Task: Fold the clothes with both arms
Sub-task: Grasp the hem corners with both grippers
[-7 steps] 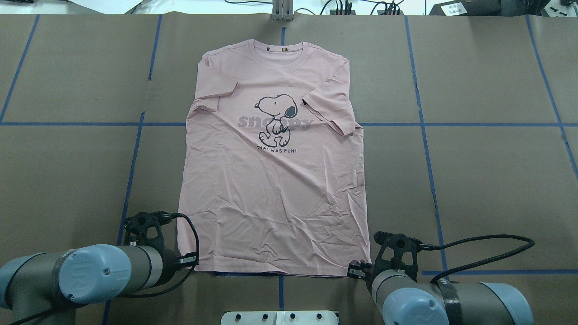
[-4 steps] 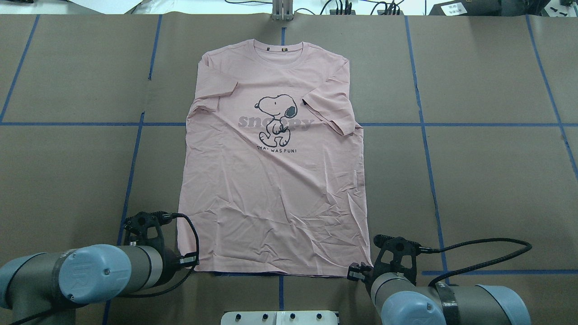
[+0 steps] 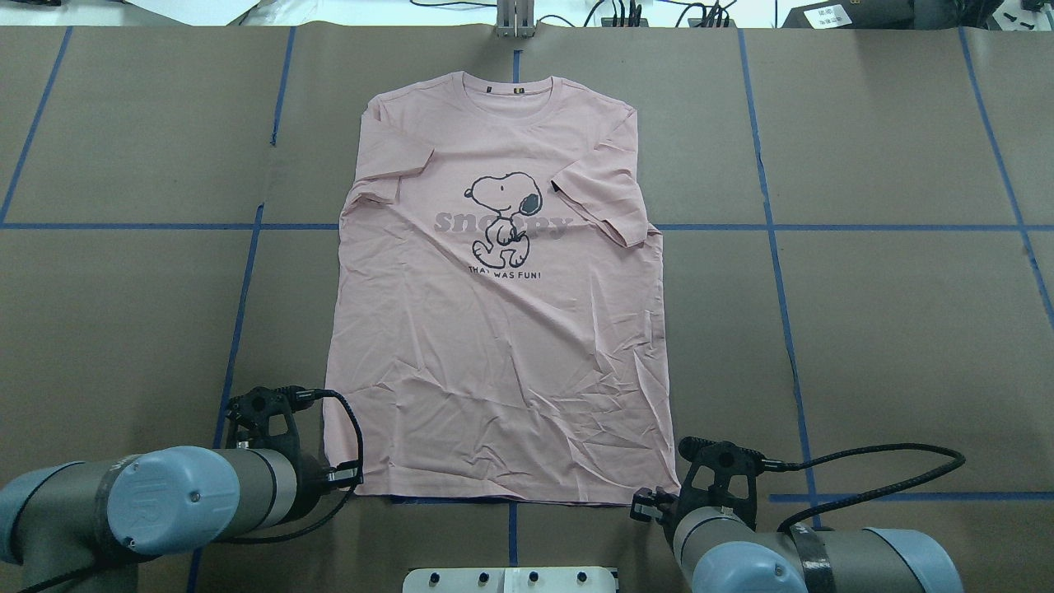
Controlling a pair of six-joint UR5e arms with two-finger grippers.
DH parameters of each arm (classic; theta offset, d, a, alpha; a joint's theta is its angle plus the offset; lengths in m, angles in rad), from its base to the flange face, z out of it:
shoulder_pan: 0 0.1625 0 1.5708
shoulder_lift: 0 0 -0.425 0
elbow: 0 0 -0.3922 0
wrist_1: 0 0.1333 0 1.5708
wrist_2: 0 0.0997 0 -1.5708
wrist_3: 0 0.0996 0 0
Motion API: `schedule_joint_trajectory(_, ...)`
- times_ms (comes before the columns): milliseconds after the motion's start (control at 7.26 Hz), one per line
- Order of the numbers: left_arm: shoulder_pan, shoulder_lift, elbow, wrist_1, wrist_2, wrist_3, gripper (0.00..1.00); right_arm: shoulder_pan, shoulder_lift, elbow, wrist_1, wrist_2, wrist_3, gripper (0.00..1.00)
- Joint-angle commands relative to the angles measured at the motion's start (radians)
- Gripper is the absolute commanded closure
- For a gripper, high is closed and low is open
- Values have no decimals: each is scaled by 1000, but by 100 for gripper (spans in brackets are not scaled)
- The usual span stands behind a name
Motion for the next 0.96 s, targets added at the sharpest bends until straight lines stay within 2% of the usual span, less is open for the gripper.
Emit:
schedule_joint_trajectory(0,1,0,0,0,0,0,100,-4,2,-3,0,0,1,50)
schedule_joint_trajectory(275,1,0,0,0,0,0,100,-4,6,-4,0,0,0,50)
schedule_joint_trajectory(413,-1,0,-2,0,0,1,100,-6,9,-7,0,0,1,62)
schedule_joint_trajectory(688,1,0,-2,0,0,1,100,-4,9,-9,2,-11,1,92)
schedule_joint_trajectory(826,1,0,-2,0,0,0,100,0,11,-7,2,-11,1,100)
